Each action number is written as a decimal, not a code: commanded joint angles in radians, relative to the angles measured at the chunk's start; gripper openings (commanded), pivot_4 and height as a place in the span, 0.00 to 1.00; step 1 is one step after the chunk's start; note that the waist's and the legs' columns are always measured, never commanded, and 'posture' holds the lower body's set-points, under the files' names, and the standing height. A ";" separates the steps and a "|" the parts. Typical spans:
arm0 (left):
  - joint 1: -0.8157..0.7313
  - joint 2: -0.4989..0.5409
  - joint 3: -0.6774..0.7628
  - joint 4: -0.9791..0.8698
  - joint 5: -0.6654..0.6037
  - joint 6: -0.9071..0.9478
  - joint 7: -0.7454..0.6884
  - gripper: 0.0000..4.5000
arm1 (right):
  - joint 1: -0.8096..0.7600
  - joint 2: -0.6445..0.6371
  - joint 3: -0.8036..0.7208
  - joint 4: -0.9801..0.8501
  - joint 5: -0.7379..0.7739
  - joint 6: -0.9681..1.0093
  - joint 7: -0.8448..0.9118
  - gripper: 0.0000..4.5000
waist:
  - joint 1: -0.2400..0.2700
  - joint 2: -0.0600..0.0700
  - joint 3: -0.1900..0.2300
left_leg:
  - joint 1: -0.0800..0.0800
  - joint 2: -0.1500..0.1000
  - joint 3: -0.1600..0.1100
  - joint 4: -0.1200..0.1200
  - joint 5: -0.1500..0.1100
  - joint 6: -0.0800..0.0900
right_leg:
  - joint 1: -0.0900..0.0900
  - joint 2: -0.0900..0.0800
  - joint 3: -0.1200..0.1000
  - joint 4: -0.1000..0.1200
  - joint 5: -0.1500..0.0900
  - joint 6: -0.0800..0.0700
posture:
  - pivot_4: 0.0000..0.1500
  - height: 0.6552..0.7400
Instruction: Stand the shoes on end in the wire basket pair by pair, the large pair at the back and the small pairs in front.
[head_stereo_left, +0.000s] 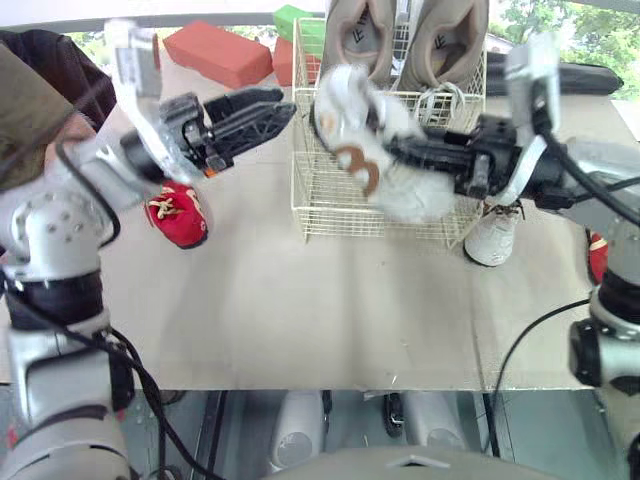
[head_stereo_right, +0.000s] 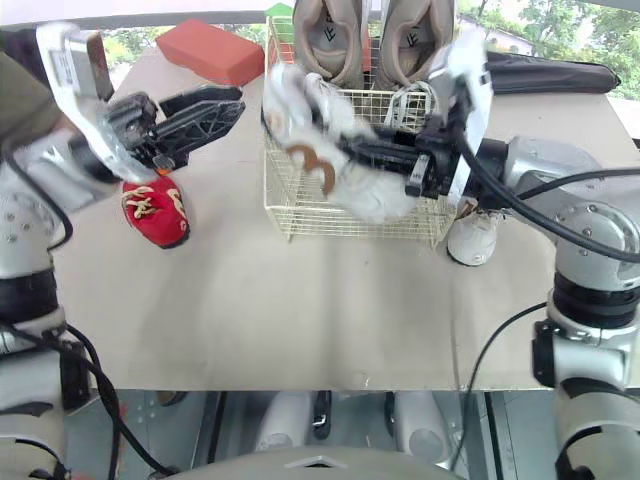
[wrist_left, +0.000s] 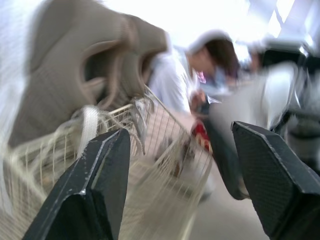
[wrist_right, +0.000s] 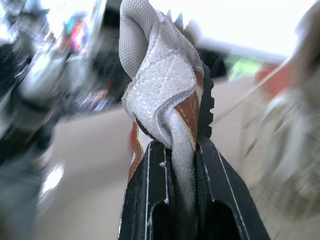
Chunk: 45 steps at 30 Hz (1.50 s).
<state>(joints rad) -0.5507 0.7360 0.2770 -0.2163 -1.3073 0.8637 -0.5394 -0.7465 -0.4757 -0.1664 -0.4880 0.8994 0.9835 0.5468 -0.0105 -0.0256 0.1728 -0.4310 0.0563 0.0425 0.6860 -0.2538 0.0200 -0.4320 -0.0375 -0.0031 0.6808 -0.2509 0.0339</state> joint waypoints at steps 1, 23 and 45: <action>0.032 -0.059 0.026 -0.152 -0.123 0.011 0.186 0.81 | 0.017 0.054 -0.013 -0.055 -0.038 -0.105 -0.076 0.00 | 0.005 0.000 0.000 | 0.000 -0.001 -0.001 0.001 0.000 0.000 | 0.001 0.000 0.000 0.000 0.000 0.000 | 1.00 1.00; -0.065 -0.267 -0.104 -0.154 -0.020 -0.025 0.297 0.34 | 0.140 0.240 0.090 -0.070 -0.084 -0.277 -0.176 0.00 | 0.000 0.000 -0.001 | 0.005 -0.007 0.002 -0.001 0.001 -0.002 | 0.004 0.002 0.000 -0.002 0.001 0.001 | 1.00 1.00; -0.359 -0.099 -0.178 0.362 0.542 -0.420 -0.457 0.12 | 0.718 -0.343 -0.379 -0.366 0.031 -0.324 0.177 1.00 | 0.025 0.000 -0.001 | 0.003 -0.009 0.005 -0.001 -0.001 0.001 | 0.005 0.002 -0.002 -0.005 0.000 0.001 | 1.00 1.00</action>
<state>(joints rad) -0.8710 0.6430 0.1005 0.1230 -0.8068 0.5130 -0.9527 -0.0407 -0.8076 -0.4854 -0.8063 0.9284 0.6922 0.7165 0.0142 -0.0261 0.1720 -0.4280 0.0472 0.0478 0.6853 -0.2544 0.0211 -0.4268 -0.0359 -0.0051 0.6757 -0.2505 0.0346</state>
